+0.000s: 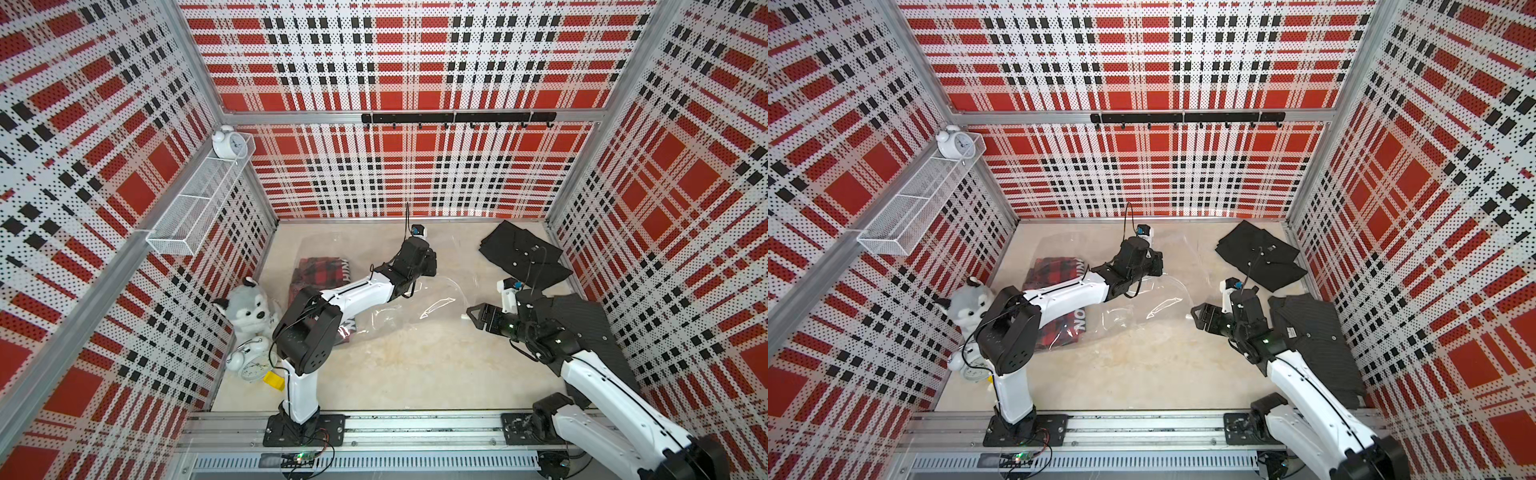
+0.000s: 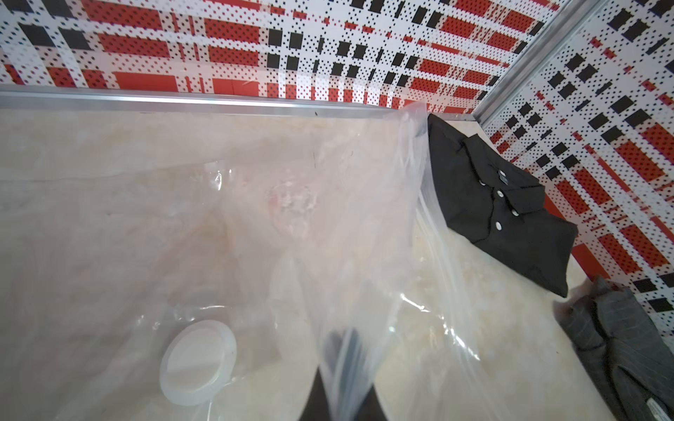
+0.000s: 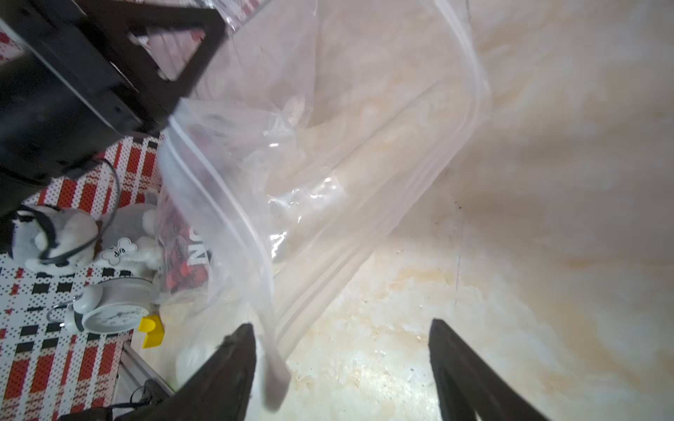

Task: Place the folded shirt into the vacuum bag
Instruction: Adjust the vacuum bag at the center of the board.

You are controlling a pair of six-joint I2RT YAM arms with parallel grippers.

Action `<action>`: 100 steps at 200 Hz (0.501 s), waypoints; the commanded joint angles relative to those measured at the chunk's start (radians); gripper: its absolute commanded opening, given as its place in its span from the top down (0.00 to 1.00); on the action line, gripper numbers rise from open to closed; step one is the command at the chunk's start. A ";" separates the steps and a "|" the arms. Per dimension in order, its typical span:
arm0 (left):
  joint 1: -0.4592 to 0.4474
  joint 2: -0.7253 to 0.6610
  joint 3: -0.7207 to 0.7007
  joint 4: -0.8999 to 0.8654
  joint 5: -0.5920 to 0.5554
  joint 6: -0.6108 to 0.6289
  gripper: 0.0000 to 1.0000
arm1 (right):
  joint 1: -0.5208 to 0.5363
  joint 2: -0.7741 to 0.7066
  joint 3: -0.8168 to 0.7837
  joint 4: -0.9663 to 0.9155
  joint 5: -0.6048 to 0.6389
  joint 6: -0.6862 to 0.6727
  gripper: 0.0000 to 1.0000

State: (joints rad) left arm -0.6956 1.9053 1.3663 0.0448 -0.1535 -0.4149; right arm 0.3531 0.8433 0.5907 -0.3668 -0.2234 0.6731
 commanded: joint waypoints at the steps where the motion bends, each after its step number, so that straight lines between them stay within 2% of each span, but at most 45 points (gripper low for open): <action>1: -0.003 0.015 0.051 0.021 0.006 0.039 1.00 | -0.041 -0.039 0.091 -0.131 0.122 -0.052 0.19; 28: -0.044 0.072 0.124 0.021 0.037 0.060 1.00 | -0.119 0.039 0.179 -0.137 0.105 -0.094 0.20; 49: -0.074 0.131 0.195 0.007 0.046 0.080 1.00 | -0.148 0.142 0.257 -0.125 0.138 -0.137 0.20; 100: -0.092 0.292 0.370 -0.056 0.065 0.093 1.00 | -0.251 0.514 0.443 -0.061 0.237 -0.271 0.23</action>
State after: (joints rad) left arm -0.7906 2.1345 1.6718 0.0174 -0.1093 -0.3481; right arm 0.1452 1.2316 0.9646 -0.4553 -0.0704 0.4992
